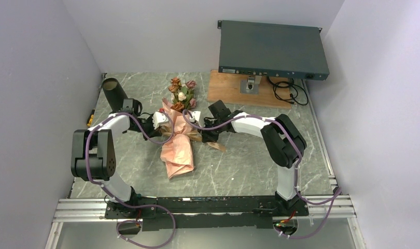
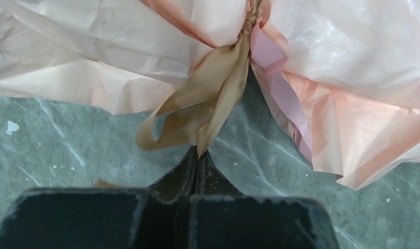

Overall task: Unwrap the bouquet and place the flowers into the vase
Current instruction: Untie the ribbon from the wrapping paper.

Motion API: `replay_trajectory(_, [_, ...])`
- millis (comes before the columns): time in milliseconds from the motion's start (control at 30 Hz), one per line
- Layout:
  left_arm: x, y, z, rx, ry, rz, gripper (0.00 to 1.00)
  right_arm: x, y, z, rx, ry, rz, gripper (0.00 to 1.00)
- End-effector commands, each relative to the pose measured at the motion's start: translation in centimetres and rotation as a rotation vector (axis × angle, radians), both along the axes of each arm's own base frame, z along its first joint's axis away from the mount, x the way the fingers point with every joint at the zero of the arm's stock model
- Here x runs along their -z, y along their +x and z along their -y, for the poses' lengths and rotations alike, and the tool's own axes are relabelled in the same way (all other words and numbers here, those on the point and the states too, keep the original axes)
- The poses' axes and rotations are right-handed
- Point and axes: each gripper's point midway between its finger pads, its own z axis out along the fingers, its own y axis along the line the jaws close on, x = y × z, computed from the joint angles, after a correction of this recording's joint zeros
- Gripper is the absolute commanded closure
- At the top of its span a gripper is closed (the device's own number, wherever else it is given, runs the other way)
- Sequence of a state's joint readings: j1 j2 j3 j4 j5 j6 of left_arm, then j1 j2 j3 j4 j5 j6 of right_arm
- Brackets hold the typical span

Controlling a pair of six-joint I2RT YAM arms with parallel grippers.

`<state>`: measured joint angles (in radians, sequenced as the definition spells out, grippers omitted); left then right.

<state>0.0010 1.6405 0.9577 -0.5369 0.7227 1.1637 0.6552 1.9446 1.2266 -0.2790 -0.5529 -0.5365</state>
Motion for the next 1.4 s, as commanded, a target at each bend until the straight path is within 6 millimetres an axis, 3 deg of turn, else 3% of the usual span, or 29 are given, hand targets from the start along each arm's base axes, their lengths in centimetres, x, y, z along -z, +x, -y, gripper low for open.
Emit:
replay_trajectory(0, [-1.7, 0.9, -2.4, -0.028, 0.032, 0.059, 1.0, -0.2, 0.0, 2.7, 0.033, -0.059, 0.011, 1.0])
replay_trajectory(367, [-1.4, 1.2, -3.6, -0.071, 0.072, 0.062, 1.0, -0.5, 0.0, 4.3, 0.053, -0.082, 0.007, 1.0])
replay_trajectory(700, [-0.9, 1.7, -4.8, -0.125, 0.108, 0.053, 1.0, -1.2, 0.1, 7.9, 0.09, -0.13, 0.011, 1.0])
replay_trajectory(1367, [-1.4, 0.6, -7.2, -0.167, 0.159, 0.063, 1.0, 0.0, -0.5, 15.2, 0.159, -0.225, -0.016, 1.0])
